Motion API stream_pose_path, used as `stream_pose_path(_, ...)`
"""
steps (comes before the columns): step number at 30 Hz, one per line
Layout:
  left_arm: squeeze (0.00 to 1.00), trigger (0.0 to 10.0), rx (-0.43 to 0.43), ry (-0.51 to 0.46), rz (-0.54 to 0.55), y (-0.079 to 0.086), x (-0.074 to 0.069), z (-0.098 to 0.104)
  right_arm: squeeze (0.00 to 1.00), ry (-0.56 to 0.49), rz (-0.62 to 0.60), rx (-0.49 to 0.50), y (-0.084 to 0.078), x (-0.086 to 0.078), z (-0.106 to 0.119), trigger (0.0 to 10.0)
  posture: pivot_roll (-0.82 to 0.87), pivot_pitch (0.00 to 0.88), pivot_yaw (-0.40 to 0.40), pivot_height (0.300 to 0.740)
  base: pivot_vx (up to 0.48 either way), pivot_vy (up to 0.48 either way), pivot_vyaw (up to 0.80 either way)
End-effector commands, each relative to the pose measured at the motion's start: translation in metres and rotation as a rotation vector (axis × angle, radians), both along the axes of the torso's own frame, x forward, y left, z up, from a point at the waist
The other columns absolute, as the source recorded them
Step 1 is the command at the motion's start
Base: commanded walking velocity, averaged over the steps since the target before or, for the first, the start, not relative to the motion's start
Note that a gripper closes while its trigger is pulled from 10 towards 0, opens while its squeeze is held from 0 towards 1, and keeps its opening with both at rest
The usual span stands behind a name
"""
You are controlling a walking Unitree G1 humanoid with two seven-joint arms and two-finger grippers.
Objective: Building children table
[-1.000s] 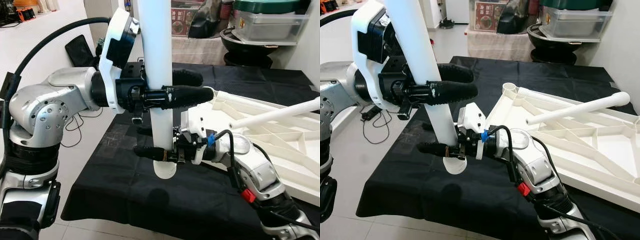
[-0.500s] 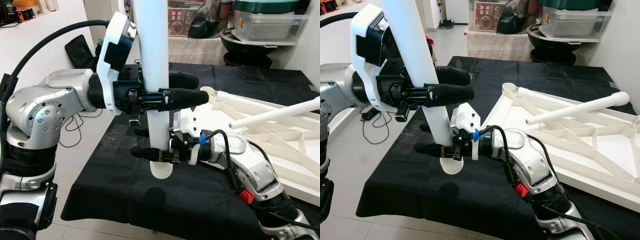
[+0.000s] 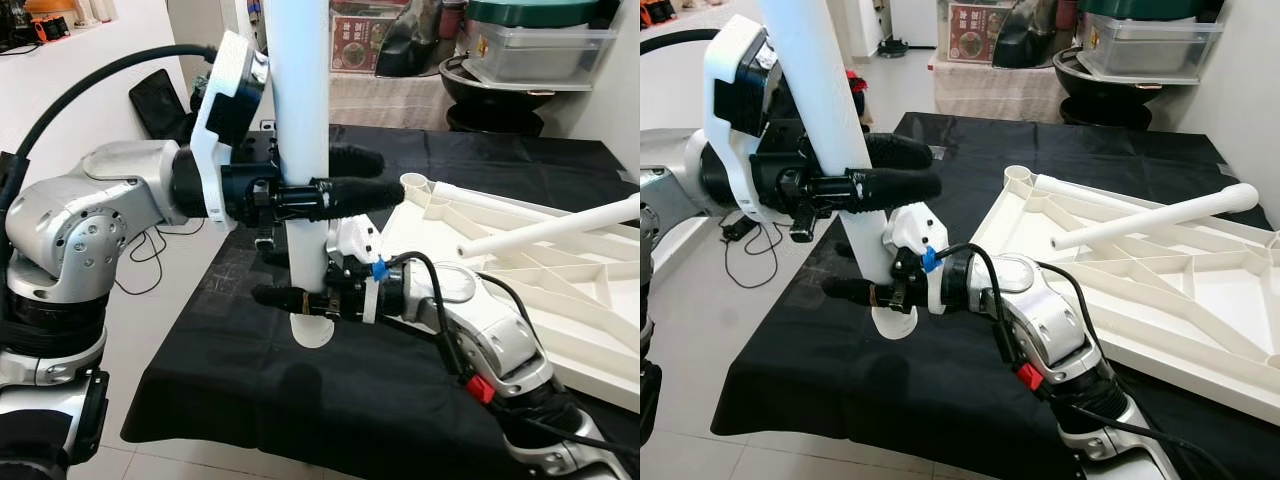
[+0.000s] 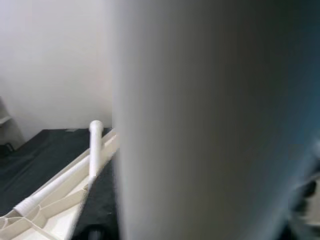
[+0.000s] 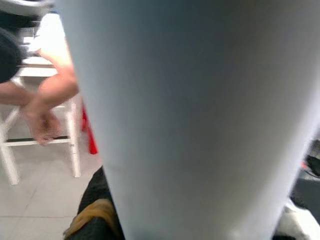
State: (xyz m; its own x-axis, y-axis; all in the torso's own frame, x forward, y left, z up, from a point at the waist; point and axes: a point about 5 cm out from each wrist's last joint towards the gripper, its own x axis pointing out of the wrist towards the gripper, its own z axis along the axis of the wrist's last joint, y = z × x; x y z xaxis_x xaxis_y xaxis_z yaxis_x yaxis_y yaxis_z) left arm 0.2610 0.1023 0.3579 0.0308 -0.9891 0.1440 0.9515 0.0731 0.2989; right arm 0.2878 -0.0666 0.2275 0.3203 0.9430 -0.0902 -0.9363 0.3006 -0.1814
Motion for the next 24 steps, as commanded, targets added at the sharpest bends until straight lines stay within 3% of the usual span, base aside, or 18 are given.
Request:
stream_pose_path(1,1.00,10.0,-0.025,-0.052,-0.085,-0.011,-0.009,0.008,0.00,0.101,-0.174,-0.035,-0.012,0.017,-0.017,0.0,-0.06,0.000,-0.010,0.740,0.000,0.000,0.00)
stream_pose_path(9,1.00,10.0,-0.097,-0.046,-0.036,-0.006,-0.001,0.018,0.00,0.071,-0.247,-0.020,-0.014,0.024,-0.015,0.0,-0.07,0.000,-0.002,0.740,0.000,0.000,0.00)
stream_pose_path(11,1.00,10.0,-0.150,-0.027,0.039,-0.001,0.010,0.020,0.00,0.056,-0.320,-0.009,-0.021,0.035,-0.014,0.0,-0.06,0.000,0.003,0.740,0.000,0.000,0.00)
stream_pose_path(16,1.00,10.0,-0.176,-0.013,0.101,0.004,0.017,0.021,0.00,0.041,-0.372,-0.013,-0.027,0.042,-0.013,0.0,-0.05,0.000,0.002,0.740,0.000,0.000,0.00)
stream_pose_path(19,1.00,10.0,-0.218,0.016,0.216,0.016,0.027,0.024,0.00,0.023,-0.447,-0.006,-0.038,0.054,-0.009,0.0,-0.02,0.031,-0.012,0.740,0.000,0.000,0.00)
stream_pose_path(21,1.00,10.0,-0.218,0.016,0.216,0.016,0.027,0.024,0.00,0.023,-0.447,-0.006,-0.038,0.054,-0.009,0.0,-0.02,0.031,-0.012,0.740,0.000,0.000,0.00)
stream_pose_path(22,1.00,10.0,-0.262,0.056,0.247,0.031,0.016,0.014,0.00,0.010,-0.486,0.001,-0.044,0.063,-0.005,0.0,0.00,0.055,-0.023,0.740,0.000,0.000,0.00)
stream_pose_path(23,1.00,10.0,-0.262,0.056,0.247,0.031,0.016,0.014,0.00,0.010,-0.486,0.001,-0.044,0.063,-0.005,0.0,0.00,0.055,-0.023,0.740,0.000,0.000,0.00)
stream_pose_path(24,1.00,10.0,-0.268,0.127,0.318,0.044,0.002,-0.014,0.00,-0.010,-0.545,0.015,-0.053,0.075,0.003,0.0,0.03,0.092,-0.040,0.740,0.000,0.000,0.00)
